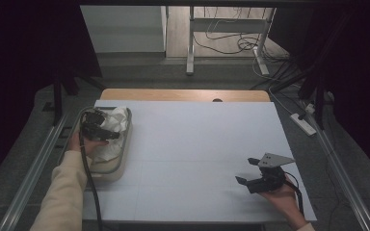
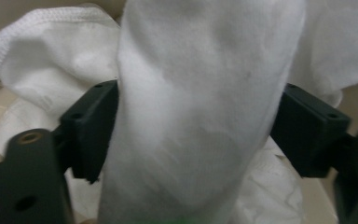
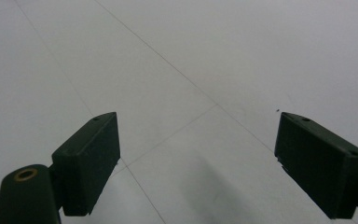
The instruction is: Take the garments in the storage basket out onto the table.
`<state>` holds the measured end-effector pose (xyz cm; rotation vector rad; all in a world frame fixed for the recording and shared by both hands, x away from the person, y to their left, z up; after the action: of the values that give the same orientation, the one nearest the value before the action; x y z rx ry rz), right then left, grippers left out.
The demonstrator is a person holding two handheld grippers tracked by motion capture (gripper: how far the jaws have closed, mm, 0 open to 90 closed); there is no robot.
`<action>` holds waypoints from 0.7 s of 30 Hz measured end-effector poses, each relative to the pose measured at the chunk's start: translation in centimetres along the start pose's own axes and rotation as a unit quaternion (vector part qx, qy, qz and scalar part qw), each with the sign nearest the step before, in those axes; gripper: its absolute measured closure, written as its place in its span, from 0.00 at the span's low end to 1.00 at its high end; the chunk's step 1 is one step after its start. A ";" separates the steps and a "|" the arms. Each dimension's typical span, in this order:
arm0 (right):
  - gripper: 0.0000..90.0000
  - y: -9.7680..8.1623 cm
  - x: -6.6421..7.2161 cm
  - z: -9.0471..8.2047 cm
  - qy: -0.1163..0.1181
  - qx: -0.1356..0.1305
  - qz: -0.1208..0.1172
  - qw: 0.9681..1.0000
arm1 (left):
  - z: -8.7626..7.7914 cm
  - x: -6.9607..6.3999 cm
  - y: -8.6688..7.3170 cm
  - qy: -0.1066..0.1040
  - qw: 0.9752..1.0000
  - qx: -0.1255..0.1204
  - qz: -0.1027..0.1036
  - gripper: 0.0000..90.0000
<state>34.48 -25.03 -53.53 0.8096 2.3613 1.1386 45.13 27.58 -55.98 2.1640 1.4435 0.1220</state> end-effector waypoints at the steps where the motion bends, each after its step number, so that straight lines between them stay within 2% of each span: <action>1: 0.15 0.0 0.0 0.0 0.000 0.000 0.000 1.000 | 0.0 0.0 0.0 -0.003 1.000 0.001 0.002 0.29; 3: 0.15 0.0 0.0 0.0 0.000 0.000 0.001 1.000 | 0.1 -0.1 -0.1 -0.008 1.000 0.008 0.004 0.37; 5: 0.15 0.0 0.0 0.0 -0.001 0.001 0.000 1.000 | 0.2 0.1 -0.2 -0.004 1.000 0.014 0.000 0.46; 7: 0.15 0.0 0.0 0.0 0.000 0.002 0.000 1.000 | 0.1 0.2 -0.3 0.000 1.000 0.015 -0.002 0.58; 10: 0.15 -0.1 0.0 0.1 0.000 0.003 0.000 1.000 | 0.0 0.3 -0.3 -0.003 1.000 0.014 -0.003 0.69; 21: 0.15 -0.1 0.0 0.0 -0.001 0.003 0.000 1.000 | -0.8 0.2 -0.1 -0.003 1.000 -0.001 0.013 0.81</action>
<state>34.48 -25.03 -53.61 0.8120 2.3649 1.1303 44.85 28.07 -55.34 2.1808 1.4124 0.1266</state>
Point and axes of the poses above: each handheld gripper's, and its own axes: z roughly forward along the jaws, y roughly out of its top, x roughly to its left, the point moved 7 cm from there along z, roughly forward along the jaws, and after that the axes turned 6 degrees about -y, right-handed, at the moved point
